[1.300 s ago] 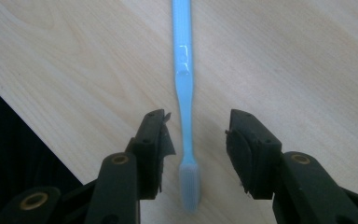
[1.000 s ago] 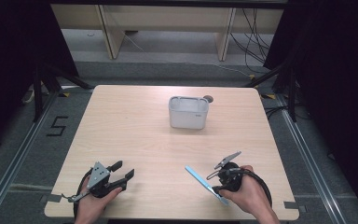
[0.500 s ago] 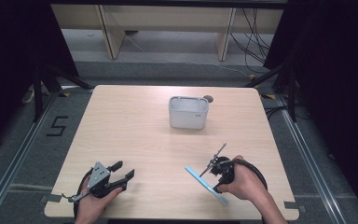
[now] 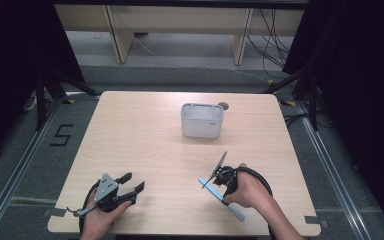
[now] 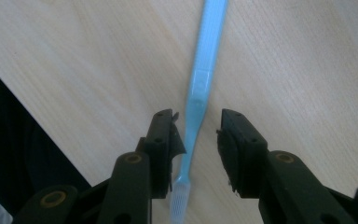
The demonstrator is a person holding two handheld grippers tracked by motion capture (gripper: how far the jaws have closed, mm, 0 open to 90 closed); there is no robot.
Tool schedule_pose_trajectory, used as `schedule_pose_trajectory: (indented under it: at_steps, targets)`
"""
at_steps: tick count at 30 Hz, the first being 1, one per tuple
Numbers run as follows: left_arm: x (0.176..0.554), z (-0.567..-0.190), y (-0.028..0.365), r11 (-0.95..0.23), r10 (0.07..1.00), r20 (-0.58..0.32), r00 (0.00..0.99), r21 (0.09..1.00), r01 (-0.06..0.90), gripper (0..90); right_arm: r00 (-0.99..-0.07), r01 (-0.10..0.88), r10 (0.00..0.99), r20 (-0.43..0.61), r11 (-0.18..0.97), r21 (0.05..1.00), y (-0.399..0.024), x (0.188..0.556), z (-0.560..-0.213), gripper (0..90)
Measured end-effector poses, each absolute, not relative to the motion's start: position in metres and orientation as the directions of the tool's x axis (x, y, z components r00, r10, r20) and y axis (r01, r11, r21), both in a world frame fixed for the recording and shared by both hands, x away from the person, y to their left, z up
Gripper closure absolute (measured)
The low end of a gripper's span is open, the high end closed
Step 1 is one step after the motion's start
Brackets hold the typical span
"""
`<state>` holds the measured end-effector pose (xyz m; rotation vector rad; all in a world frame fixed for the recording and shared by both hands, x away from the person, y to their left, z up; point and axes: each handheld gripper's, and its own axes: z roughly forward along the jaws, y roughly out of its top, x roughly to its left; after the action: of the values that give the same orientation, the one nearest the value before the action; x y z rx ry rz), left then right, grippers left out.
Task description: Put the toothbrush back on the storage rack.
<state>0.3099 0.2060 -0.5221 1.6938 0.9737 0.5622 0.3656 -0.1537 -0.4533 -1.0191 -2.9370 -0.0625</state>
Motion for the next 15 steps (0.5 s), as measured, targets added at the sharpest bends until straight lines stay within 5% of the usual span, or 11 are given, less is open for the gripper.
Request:
schedule_pose_trajectory:
  at_steps: [15]
  targets:
    - [0.311,-0.523,0.206,-0.109,0.818,-0.099,0.566,0.94,0.322,38.4,-0.793,0.609,0.607,0.049,0.793,0.032,-0.14,0.377,-0.464,71.9]
